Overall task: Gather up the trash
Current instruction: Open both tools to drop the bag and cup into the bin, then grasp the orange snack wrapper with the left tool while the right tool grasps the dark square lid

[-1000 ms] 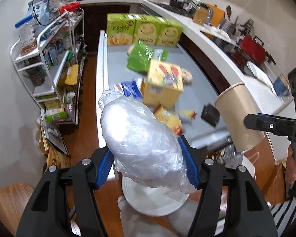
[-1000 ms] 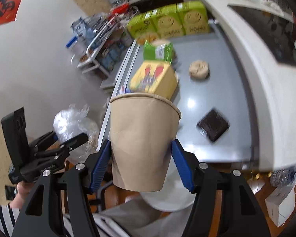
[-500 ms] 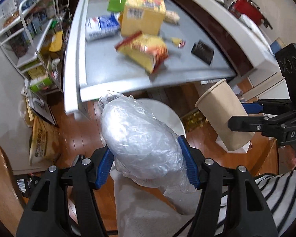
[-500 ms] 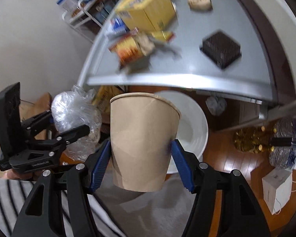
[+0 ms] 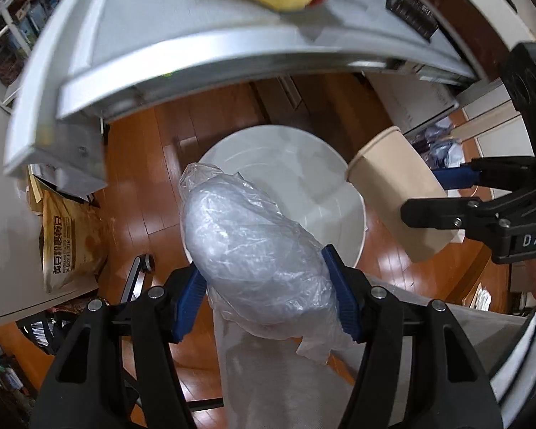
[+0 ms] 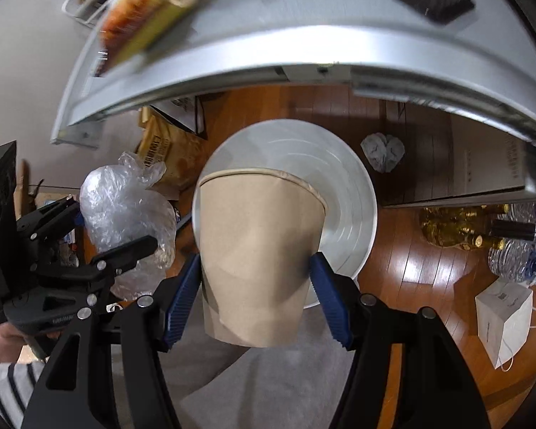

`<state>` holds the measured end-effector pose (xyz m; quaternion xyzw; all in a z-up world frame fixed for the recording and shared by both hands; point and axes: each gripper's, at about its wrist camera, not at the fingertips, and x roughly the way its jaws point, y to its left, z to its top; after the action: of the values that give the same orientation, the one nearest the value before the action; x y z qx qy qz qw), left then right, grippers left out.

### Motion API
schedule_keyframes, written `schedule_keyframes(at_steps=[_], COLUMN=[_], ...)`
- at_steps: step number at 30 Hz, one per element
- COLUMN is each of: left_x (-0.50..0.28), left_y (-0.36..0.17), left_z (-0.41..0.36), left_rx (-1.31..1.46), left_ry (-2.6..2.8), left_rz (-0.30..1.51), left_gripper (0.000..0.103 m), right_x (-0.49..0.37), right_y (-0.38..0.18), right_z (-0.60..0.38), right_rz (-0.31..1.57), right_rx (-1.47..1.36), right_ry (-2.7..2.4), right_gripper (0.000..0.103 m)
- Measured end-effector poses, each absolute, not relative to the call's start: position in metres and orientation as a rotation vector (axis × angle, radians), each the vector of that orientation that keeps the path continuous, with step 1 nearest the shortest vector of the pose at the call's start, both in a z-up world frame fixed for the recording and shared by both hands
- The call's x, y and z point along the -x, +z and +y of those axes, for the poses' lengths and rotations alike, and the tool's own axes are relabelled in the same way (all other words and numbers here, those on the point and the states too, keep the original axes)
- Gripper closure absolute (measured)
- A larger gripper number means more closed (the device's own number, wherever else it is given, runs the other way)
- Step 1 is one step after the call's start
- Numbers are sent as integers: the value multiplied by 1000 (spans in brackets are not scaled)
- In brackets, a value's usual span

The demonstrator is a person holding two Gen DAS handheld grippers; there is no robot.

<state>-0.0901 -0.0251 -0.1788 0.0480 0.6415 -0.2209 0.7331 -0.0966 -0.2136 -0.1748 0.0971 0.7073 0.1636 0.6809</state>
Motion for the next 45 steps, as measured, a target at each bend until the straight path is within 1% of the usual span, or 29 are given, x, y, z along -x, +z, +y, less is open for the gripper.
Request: schedule_keyframes(at_steps=[6,12,13,14,16,17,23,26,29,32,36,41,45], left_x=[84,80,78,78,77,77,78,80,80,68,40,9,-6], left_y=[-197,-202,-202,-201,-197,-194,-172,-149,-112,-86,-67,-64,-74], left_z=[-35,-39,-40,-40,-41,-41,-37,-32,-26,-19,-24,-40,-47], left_rx=[-156,-163,-156,-150,-149,-150,-128,-99,-46,4,110,165,204], left_ry=[-477,-480,-488,-491,-485,-486,-473,-472,-470,-440,-427,-401,-359], left_rz=[1428,1438,1445,1451,1446,1437,1411,1366,1276,1209,1173,1167,1188], left_gripper=[40,39,32,21,14,13,13,13,13,13,13,13,13], right_x=[90,86,85,84,85,86,94,97,92,75,39,4,-13], right_y=[-194,-205,-204,-202,-194,-189,-150,-109,-67,-43,-42,-54,-68], right_z=[-207,-208,-209,-211,-211,-213,-228,-231,-233,-236,-230,-231,-228], right_rz=[1610,1624,1627,1625,1616,1608,1531,1411,1267,1160,1094,1119,1156], right_rx=[-194,-194,-191,-193,-197,-197,-180,-111,-36,42,180,220,221], right_ry=[326,300,296,294,289,284,291,280,243,188,148,131,130], right_gripper=[42,40,39,38,33,29,28,28,28,27,27,27,27])
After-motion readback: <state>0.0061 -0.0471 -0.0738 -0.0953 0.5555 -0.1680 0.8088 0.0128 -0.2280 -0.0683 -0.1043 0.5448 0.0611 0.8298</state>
